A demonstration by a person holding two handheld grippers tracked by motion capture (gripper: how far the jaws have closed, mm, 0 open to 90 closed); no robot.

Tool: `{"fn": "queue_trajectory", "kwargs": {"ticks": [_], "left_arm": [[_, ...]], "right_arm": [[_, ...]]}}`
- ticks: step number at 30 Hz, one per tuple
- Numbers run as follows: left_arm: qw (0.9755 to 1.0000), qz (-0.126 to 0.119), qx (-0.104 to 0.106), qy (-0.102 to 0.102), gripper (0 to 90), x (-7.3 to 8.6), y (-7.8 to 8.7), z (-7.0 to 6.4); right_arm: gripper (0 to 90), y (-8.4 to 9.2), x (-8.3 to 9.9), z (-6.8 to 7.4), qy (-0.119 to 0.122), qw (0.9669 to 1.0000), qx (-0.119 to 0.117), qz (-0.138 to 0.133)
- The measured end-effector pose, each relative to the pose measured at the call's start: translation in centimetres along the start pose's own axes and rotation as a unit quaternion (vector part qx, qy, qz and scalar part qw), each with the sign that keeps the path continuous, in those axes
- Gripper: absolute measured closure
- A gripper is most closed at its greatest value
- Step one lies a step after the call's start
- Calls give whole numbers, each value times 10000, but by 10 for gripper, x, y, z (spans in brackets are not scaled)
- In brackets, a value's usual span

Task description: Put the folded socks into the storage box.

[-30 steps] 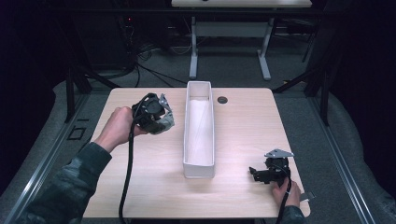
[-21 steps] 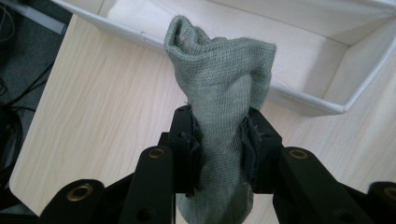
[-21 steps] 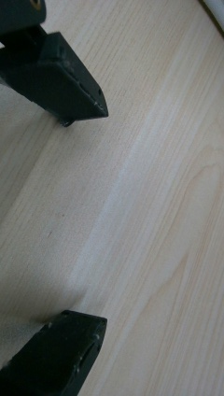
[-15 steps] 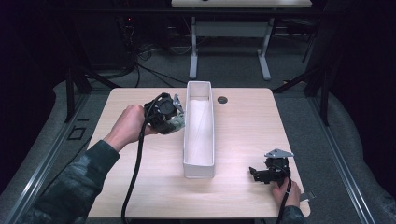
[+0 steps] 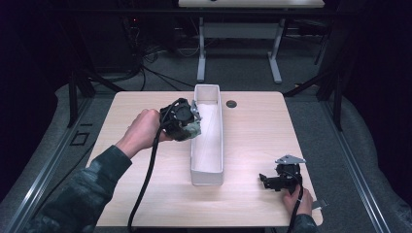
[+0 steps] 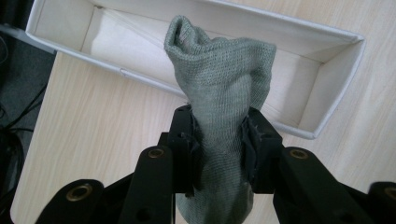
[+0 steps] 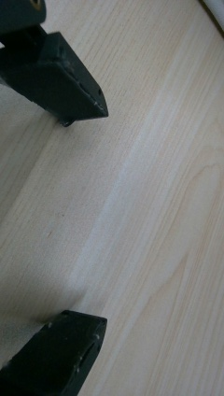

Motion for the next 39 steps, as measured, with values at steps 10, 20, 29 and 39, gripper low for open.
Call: {"fn": "queue_trajectory", "kwargs": {"ticks": [10, 20, 29, 39], "left_arm": [[9999, -35, 77, -112, 682, -9, -3, -8], [9996, -76, 195, -194, 680, -16, -8, -16], [9989, -102, 307, -334, 679, -20, -15, -25], [9978, -131, 458, -462, 679, -23, -19, -36]], "right_arm": [[13, 0, 0, 0, -3, 10000, -1, 27], [13, 0, 0, 0, -1, 10000, 0, 0], [13, 0, 0, 0, 0, 10000, 0, -3], [13, 0, 0, 0, 1, 10000, -1, -2]]}}
Point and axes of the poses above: each handheld gripper's, and its own axes: y roughly backward along the jaws, x roughly out of its underside, z roughly to its left, the point moved 8 cm from there along -y, roughly forward along the jaws, and after that the axes turned 14 degrees about -x, right-handed, at the moved point
